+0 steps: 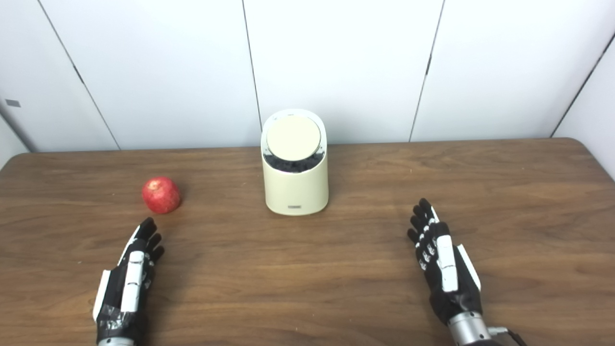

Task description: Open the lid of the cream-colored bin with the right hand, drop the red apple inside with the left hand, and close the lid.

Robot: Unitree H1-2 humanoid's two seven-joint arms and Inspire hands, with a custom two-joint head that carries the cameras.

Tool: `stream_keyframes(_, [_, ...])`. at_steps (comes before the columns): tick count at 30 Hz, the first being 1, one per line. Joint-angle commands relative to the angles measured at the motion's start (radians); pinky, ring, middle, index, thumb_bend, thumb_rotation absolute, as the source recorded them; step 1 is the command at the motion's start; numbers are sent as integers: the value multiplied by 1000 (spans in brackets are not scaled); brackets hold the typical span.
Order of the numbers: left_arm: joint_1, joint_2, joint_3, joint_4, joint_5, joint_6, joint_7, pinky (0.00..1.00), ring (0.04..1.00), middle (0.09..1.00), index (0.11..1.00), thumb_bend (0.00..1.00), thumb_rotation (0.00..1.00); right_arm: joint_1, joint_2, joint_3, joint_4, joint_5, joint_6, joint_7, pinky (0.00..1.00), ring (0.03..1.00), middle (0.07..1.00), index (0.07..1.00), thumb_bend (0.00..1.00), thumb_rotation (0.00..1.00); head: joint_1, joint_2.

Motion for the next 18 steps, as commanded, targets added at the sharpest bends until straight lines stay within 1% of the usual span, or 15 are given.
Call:
stream_keyframes(1, [-1, -7, -1, 0, 7, -9, 7, 968, 960, 961, 948, 455, 843, -14, 3, -7, 4, 4, -46, 4, 1000, 1000, 985, 981, 557, 986, 1, 0])
stream_keyframes(4, [-2, -7, -1, 6, 6, -17, 7, 972, 962, 963, 947, 455, 854, -18, 3, -7, 20, -2, -63, 5, 1000, 1000, 984, 979, 546, 989, 1, -4])
stream_keyframes(9, [-5, -7, 2, 21, 5, -44, 8, 962, 955, 954, 939, 472, 845, -19, 0, -4, 20, -9, -63, 5, 1000, 1000, 985, 964, 556, 961, -1, -6])
stream_keyframes(11, [-6, -8, 2, 23, 9, -44, 10, 956, 951, 950, 937, 456, 855, -20, 0, -4, 19, -13, -59, 3, 1000, 1000, 987, 961, 551, 958, -1, -6])
stream_keyframes(14, [-6, -4, -1, 24, 15, -42, 9, 955, 955, 955, 941, 456, 878, -22, -1, -5, 21, -19, -60, 3, 1000, 1000, 986, 960, 541, 954, 0, -7])
stream_keyframes(17, [-8, -5, -1, 25, 15, -41, 10, 956, 952, 953, 938, 474, 857, -24, -1, -6, 21, -21, -60, 2, 1000, 1000, 984, 961, 555, 932, -4, -17])
stream_keyframes(18, [-9, -4, -2, 28, 15, -44, 9, 955, 951, 952, 938, 479, 854, -24, -2, -5, 20, -23, -63, 4, 1000, 1000, 980, 954, 583, 899, -3, -27])
